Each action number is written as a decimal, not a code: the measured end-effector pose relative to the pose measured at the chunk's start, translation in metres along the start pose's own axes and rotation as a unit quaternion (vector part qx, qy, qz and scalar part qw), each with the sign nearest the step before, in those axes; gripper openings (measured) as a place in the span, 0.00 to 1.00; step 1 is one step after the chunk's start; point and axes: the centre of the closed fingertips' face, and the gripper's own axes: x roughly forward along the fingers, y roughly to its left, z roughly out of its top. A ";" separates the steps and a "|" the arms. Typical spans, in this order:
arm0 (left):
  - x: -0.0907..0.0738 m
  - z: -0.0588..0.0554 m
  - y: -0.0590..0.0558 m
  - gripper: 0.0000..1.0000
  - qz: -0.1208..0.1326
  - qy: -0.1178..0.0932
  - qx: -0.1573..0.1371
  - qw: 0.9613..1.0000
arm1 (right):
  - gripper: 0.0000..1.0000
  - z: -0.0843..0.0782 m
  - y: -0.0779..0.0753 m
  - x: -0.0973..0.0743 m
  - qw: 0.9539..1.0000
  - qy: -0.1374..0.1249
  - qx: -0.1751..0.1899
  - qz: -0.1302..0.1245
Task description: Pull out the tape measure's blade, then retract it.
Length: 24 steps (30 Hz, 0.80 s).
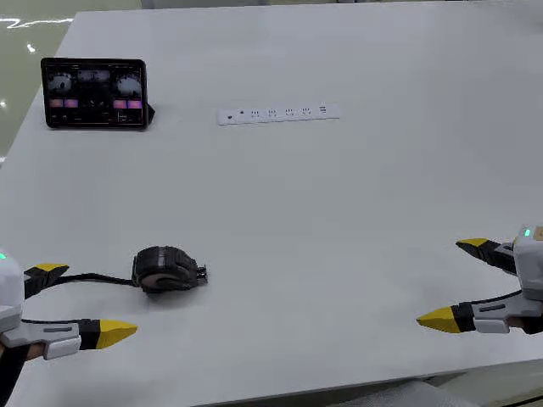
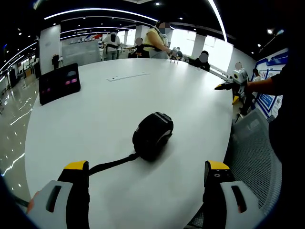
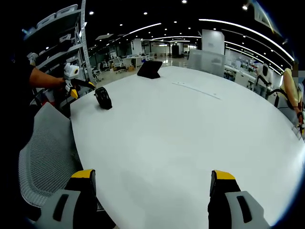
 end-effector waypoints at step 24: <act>-0.003 0.003 -0.002 0.99 -0.010 0.004 -0.008 1.000 | 0.99 0.002 0.005 0.001 1.000 -0.001 -0.001 0.007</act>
